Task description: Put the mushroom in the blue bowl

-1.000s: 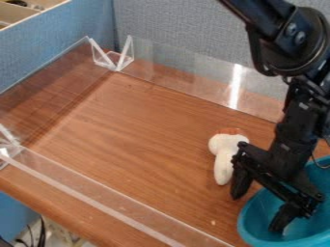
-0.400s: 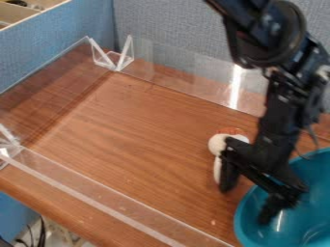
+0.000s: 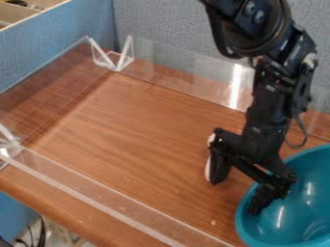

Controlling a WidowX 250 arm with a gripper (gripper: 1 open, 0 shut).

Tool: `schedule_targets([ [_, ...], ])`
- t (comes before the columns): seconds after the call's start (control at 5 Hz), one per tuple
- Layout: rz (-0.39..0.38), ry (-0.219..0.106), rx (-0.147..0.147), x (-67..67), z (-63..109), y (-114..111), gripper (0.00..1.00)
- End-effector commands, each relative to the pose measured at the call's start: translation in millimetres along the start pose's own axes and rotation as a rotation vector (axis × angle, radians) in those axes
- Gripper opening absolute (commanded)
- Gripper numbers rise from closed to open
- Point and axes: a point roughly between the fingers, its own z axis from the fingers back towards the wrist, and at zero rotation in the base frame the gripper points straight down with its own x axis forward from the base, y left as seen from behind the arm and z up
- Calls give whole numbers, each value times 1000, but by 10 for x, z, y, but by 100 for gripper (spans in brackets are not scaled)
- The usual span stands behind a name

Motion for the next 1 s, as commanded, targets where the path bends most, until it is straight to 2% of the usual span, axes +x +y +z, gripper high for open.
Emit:
schedule_targets([
  [0.0,21,-86,-9,-33,215,54,100],
  [0.2,29,-97,-13,-88,183,55,100],
  [0.8,-98,-130,-10,127,142,32,100],
])
